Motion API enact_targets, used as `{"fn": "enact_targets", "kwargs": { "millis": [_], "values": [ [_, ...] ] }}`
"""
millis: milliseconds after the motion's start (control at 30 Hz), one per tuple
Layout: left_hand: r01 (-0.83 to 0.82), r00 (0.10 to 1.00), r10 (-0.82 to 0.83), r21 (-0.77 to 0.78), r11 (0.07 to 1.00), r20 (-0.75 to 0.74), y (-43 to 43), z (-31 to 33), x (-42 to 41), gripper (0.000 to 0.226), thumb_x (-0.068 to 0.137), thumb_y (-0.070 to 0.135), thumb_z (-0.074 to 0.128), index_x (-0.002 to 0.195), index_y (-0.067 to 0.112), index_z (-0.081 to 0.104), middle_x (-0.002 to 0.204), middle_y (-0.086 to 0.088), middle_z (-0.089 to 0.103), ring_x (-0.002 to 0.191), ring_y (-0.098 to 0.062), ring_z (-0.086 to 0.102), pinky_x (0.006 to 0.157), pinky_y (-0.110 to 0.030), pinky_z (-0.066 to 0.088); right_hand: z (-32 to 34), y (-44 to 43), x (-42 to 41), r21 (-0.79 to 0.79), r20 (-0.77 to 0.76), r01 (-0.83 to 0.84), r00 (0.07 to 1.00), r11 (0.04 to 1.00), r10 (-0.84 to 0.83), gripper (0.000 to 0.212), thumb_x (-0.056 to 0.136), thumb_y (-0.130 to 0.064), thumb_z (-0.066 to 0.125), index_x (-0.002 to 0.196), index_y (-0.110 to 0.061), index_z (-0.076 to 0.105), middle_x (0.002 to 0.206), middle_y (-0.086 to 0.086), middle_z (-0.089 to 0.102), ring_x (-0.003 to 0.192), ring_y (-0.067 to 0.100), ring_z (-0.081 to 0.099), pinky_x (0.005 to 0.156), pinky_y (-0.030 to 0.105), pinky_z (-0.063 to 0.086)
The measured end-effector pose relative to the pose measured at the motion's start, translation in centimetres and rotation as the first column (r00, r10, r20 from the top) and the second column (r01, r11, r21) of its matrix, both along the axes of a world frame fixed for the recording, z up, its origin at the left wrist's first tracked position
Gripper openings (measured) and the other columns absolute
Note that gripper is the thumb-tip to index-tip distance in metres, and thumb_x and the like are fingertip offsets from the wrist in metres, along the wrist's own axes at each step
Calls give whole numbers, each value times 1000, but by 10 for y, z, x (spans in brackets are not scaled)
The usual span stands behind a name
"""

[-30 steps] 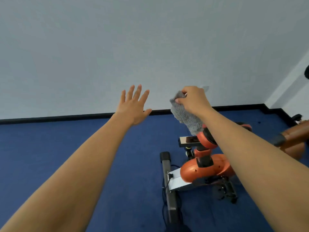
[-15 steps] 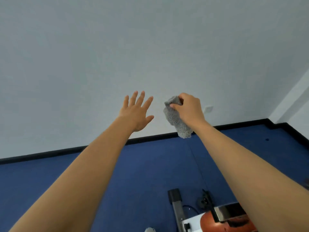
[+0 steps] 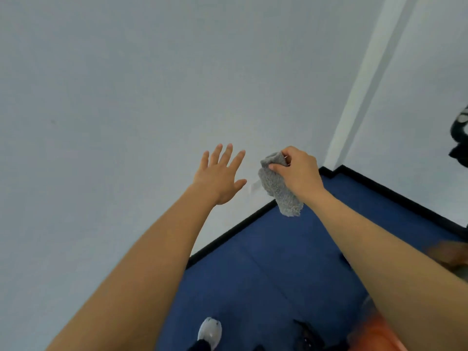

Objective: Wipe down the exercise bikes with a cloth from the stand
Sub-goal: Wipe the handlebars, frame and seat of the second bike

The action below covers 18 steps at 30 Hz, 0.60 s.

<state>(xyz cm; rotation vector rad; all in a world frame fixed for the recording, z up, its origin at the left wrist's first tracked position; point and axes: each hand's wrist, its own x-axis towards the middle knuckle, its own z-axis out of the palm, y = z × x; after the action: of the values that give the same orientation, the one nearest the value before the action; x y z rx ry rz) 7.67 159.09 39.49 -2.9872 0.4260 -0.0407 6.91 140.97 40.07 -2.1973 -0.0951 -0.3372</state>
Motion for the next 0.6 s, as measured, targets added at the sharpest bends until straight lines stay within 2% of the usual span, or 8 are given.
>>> {"fn": "enact_targets", "kwargs": {
  "millis": [233, 367, 600],
  "values": [
    [334, 942, -334, -12, 942, 16, -48, 8, 150, 67, 96, 51, 25, 146, 27, -14, 155, -5, -16, 141, -26, -16, 114, -46, -6, 9, -34, 94, 98, 12, 378, 925, 921, -381, 17, 84, -22, 66, 95, -10, 61, 89, 0, 60, 80, 14, 55, 58, 16, 38],
    [491, 871, -491, 0, 871, 19, -98, 14, 208, 67, 96, 51, 25, 145, 28, -14, 156, -6, -14, 141, -28, -16, 113, -48, -7, 13, -63, 113, 93, 16, 552, 832, 829, -555, 15, 85, -22, 65, 93, -11, 60, 82, -5, 57, 72, 7, 52, 55, 8, 36],
    [727, 686, -727, -49, 685, 16, -202, -3, 255, 67, 96, 49, 27, 146, 27, -11, 156, -6, -12, 142, -27, -13, 114, -48, -5, 0, -137, 122, 11, -4, 783, 622, 622, -783, 19, 84, -21, 66, 98, -7, 61, 86, 0, 57, 78, 14, 52, 63, 19, 37]
  ]
}}
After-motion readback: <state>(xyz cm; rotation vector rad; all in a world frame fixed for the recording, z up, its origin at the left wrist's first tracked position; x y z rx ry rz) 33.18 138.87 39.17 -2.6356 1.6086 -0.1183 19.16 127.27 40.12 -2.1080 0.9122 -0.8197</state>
